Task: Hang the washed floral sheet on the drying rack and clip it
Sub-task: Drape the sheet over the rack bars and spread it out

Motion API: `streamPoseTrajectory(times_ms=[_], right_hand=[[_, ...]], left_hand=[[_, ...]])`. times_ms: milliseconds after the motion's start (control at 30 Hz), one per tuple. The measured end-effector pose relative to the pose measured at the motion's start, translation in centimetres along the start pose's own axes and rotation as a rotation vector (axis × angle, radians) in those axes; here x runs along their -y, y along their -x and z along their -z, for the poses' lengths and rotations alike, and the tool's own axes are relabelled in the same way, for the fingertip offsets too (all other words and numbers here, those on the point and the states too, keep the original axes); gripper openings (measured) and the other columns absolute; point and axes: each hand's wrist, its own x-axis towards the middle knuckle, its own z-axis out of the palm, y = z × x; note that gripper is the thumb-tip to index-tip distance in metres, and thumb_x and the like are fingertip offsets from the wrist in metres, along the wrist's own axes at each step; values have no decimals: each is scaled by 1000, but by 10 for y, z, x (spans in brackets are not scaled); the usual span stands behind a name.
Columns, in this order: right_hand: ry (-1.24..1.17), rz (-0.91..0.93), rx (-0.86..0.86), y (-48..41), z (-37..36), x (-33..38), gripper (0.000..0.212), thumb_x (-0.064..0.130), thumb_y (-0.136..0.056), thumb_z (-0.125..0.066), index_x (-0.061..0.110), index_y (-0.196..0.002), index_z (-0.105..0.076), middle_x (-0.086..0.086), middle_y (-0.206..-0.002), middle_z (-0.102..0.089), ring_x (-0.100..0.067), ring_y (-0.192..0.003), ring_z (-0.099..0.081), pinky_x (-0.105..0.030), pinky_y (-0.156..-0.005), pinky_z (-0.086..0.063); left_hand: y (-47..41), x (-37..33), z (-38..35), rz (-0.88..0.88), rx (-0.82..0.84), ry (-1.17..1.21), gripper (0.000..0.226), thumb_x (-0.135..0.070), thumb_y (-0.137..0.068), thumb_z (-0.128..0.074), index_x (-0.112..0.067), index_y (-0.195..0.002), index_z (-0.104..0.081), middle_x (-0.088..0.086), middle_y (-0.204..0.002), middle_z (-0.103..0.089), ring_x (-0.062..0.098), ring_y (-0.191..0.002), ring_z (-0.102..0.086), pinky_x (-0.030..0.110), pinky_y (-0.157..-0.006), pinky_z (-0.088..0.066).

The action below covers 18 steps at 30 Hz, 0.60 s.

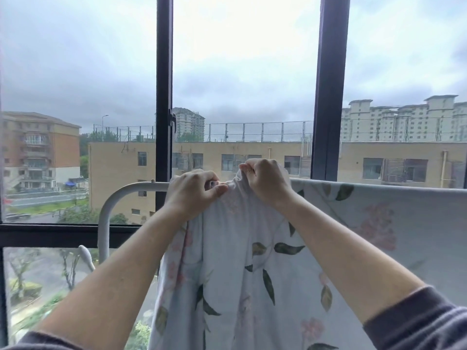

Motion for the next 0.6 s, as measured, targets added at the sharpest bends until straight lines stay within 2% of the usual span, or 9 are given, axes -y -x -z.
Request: streamPoseTrajectory(times_ms=[100,167,267,333,400,500,600], right_hand=[[-45,-24,49,-2,-13,-1,33,33,-96,-46,22,-66,-54,-1,-68,-61,-26,-68,-59,-30,-59,-38],[44,-18,98,1,-18,-2,37,35,-97,-40,20,-74,-63,-6,-76,-66,-26,-71,-58,-31,-62,-37],[188,46,72,9,-20,-5,44,37,-100,-30,17,-88,-68,-5,-82,-69,-22,-69,-52,-31,-65,-33],[224,59,49,12,-18,-8,47,37,-100,-28,17,-87,-68,-5,-81,-69,-25,-73,-58,-31,-66,-34],[252,51,39,13,-19,-9,48,37,-100,-27,17,-86,-68,-6,-81,-69,-26,-78,-62,-30,-66,-32],[290,46,8,15,-22,-9,50,38,-100,-26,17,-84,-69,-5,-78,-69,-26,-75,-62,-30,-64,-29],[293,38,-19,14,-28,-6,52,39,-99,-25,17,-80,-69,-3,-73,-68,-25,-69,-60,-30,-63,-31]], left_hand=[[3,5,0,-18,-40,33,28,-50,-89,-52,-26,-91,-67,-12,-85,-61,13,-81,-54,32,-74,-36],[5,7,2,-39,-48,48,28,-46,-91,-52,-23,-91,-67,-11,-87,-61,13,-82,-55,32,-76,-35],[12,8,2,-89,-82,89,24,-37,-93,-53,-19,-102,-66,-5,-99,-66,15,-90,-57,37,-86,-42],[22,9,2,-101,-167,149,21,-27,-93,-55,-16,-109,-63,-2,-105,-65,12,-92,-56,38,-89,-46],[35,13,3,-89,-283,150,16,-17,-91,-57,-14,-105,-62,0,-102,-63,12,-94,-54,32,-85,-47],[55,20,3,15,-414,44,9,-13,-87,-61,-10,-94,-57,1,-91,-54,17,-85,-51,30,-76,-44],[64,20,7,325,-312,186,19,-30,-90,-58,-12,-93,-52,-4,-76,-55,17,-69,-52,30,-60,-39]])
